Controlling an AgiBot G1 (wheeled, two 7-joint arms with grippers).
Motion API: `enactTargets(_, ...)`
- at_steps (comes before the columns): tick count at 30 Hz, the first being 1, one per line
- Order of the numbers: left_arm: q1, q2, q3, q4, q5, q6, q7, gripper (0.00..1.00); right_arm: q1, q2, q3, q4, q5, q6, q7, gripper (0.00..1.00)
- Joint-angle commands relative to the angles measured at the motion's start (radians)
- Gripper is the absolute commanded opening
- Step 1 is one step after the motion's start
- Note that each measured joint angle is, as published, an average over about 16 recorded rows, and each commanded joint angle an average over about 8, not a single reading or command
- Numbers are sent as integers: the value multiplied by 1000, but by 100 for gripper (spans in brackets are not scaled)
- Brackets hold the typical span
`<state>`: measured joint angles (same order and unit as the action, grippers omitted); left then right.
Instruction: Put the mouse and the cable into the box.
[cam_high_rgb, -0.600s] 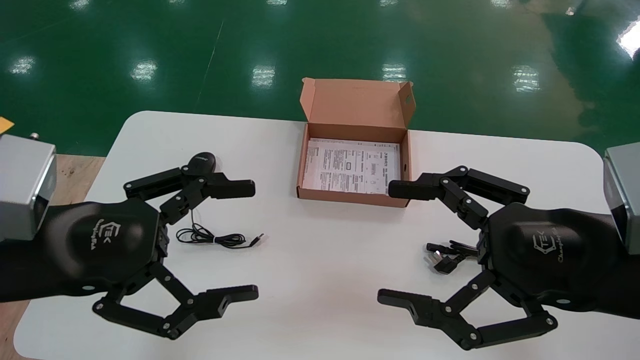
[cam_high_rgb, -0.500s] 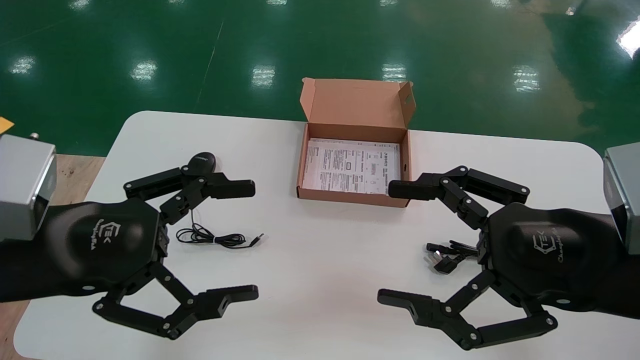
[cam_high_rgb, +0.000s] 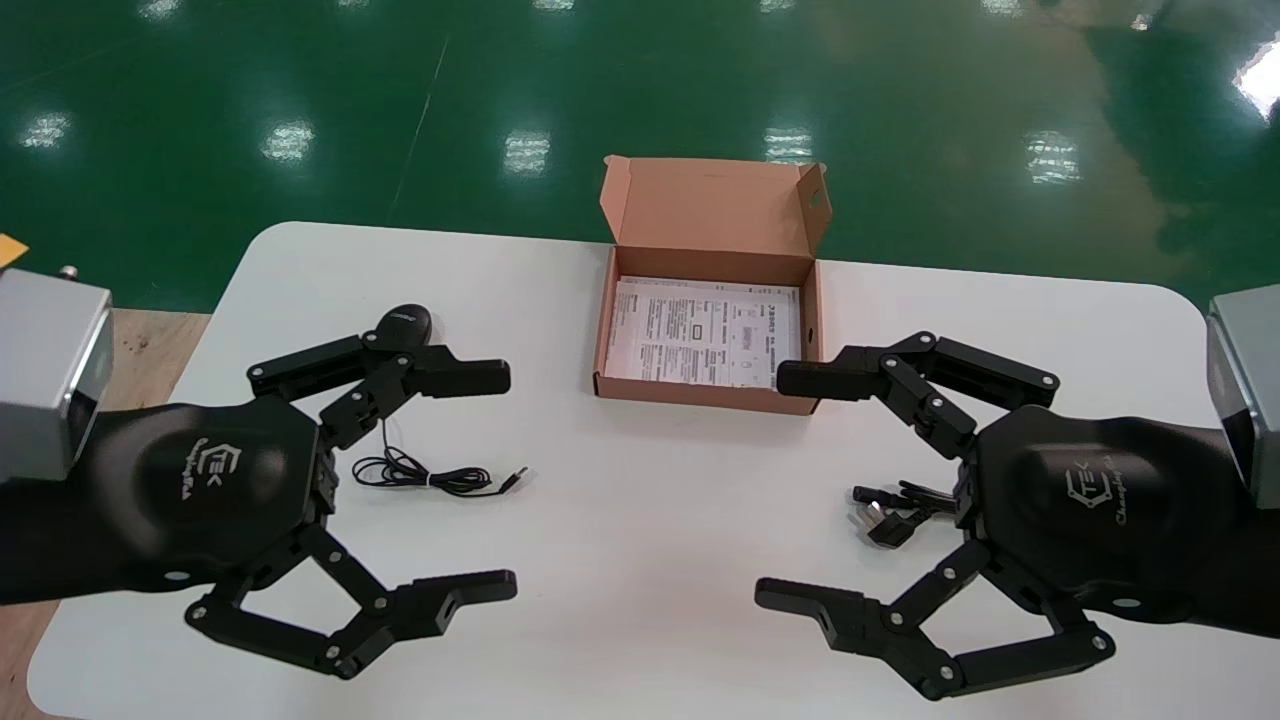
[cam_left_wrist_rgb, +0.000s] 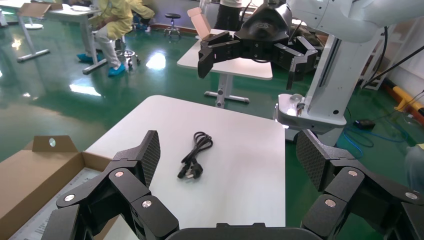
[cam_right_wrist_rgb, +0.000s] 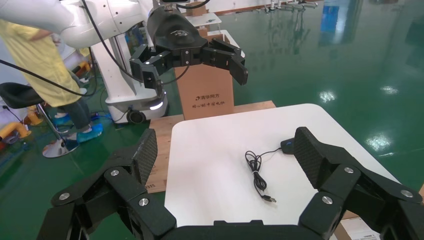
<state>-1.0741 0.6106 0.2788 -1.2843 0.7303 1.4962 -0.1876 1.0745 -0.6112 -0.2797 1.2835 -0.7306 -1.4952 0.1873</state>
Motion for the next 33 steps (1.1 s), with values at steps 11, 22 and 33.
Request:
enactTargets(11,-79,7,65,-29,94,52,-10,100,8,8,-6,6,-18,-13,-6,100)
enactTargets(22,-439,108,360,99,503,88,100,100,205,97,-165,-62,-340,-92,-222,100)
enactTargets(33,-665,355,599,602,851,41,417,100,383,12,-328,-400,-644,-65,-512,100)
